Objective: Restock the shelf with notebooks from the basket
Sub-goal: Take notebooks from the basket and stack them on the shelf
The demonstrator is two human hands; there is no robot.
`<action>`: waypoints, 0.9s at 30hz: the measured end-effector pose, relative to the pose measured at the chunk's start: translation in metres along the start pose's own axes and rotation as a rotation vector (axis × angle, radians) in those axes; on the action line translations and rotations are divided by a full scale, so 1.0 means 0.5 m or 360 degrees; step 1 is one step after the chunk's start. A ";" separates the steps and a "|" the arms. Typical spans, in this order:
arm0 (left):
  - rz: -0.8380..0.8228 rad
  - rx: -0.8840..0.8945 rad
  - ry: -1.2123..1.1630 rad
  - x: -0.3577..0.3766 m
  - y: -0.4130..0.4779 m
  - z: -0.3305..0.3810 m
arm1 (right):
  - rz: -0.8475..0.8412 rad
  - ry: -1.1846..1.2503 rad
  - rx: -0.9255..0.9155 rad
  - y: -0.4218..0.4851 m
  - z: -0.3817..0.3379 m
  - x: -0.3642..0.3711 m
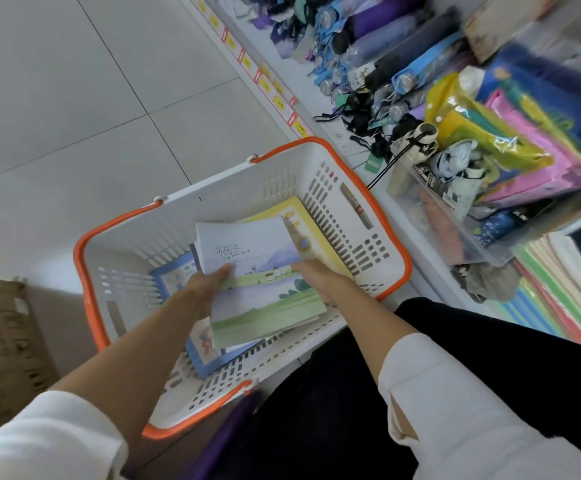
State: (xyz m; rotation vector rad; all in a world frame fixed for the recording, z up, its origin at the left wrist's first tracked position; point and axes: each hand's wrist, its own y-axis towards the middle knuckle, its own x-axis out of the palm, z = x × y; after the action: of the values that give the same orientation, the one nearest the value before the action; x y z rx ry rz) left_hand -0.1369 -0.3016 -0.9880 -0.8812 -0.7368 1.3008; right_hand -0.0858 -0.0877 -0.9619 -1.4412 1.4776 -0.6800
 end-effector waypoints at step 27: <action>-0.0943 0.1171 0.0296 0.443 -0.643 0.336 | 0.1687 0.0809 -0.1296 -0.727 0.064 -0.364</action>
State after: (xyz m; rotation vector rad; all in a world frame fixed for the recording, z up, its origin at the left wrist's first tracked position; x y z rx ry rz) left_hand -0.0945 -0.0750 -0.6307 -0.1518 -0.2837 0.8326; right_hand 0.0833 0.0373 -0.6124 -0.7567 2.7697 0.3058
